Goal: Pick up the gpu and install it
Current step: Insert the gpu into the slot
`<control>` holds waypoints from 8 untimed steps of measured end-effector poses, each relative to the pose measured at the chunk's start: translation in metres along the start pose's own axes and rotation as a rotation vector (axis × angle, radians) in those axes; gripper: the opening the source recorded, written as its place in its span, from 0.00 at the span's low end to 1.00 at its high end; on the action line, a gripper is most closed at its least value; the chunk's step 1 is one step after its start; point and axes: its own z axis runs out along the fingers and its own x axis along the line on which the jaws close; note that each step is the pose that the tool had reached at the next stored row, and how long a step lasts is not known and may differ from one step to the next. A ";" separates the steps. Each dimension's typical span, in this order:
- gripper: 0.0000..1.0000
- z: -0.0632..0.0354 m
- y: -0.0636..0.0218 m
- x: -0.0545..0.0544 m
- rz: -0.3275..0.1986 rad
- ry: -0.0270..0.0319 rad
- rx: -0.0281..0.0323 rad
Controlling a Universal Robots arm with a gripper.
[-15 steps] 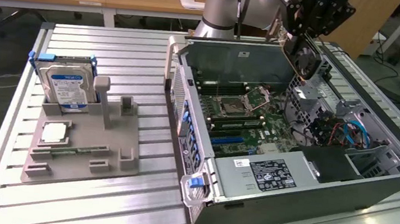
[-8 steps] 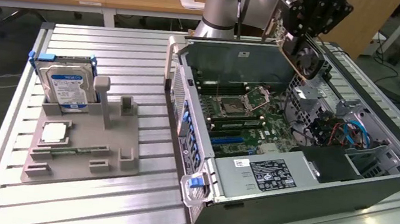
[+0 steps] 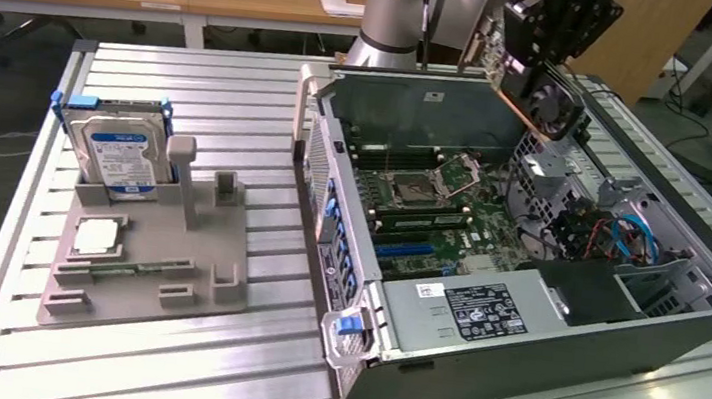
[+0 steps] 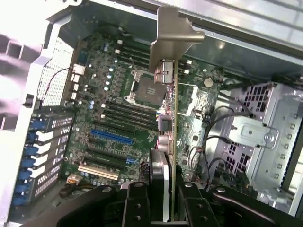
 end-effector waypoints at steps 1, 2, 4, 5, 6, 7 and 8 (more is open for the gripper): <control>0.28 0.0000 0.0000 0.000 -0.015 0.0002 -0.0004; 0.28 0.0000 0.0000 0.000 -0.030 0.0006 -0.0007; 0.28 0.0000 0.0000 0.000 -0.060 0.0013 -0.0015; 0.28 0.0000 0.0000 0.000 -0.077 0.0016 -0.0019; 0.28 0.0000 0.0000 0.000 -0.092 0.0019 -0.0023; 0.28 0.0000 0.0000 0.000 -0.107 0.0022 -0.0026; 0.28 0.0000 0.0000 0.000 -0.121 0.0025 -0.0029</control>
